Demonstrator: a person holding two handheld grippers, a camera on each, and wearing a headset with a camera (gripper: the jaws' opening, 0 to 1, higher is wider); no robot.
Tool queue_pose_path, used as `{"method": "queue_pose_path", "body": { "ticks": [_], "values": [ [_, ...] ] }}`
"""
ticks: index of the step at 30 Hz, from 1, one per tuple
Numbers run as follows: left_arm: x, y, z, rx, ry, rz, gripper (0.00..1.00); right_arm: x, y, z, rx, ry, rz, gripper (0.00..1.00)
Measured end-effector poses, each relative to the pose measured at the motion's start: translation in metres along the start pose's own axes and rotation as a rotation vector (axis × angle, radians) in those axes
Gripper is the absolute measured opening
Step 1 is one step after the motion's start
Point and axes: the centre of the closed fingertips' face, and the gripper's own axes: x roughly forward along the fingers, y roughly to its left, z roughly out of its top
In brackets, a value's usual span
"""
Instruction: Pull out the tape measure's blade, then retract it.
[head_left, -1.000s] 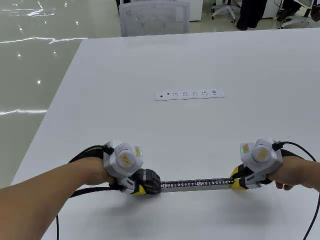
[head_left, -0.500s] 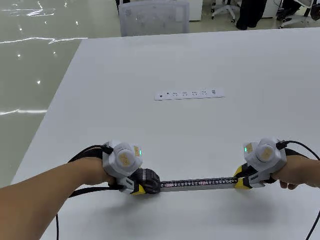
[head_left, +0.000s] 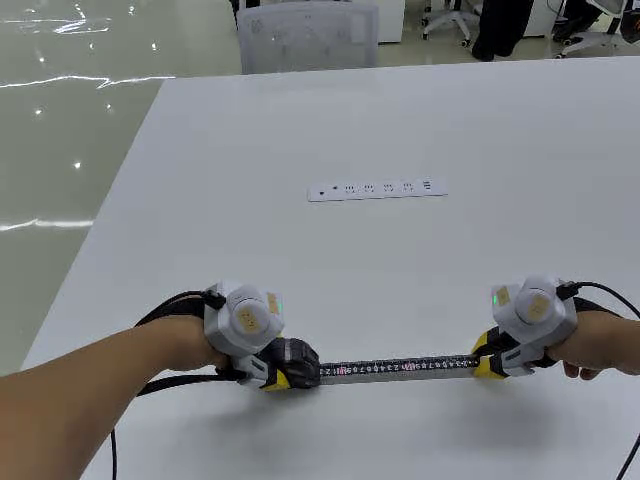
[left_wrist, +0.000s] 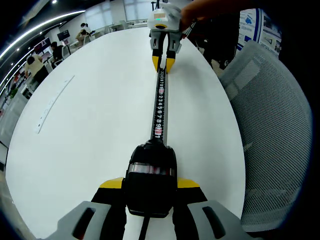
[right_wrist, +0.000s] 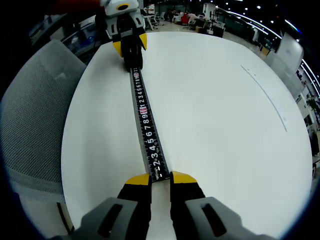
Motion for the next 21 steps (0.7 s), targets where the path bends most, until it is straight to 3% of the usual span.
{"method": "queue_pose_path", "body": {
  "ticks": [21],
  "values": [
    [0.0009,0.0012,0.0005,0.001,-0.023,0.005,0.32,0.0,0.0005,-0.0002,0.003,0.024,0.02,0.12]
  ]
}}
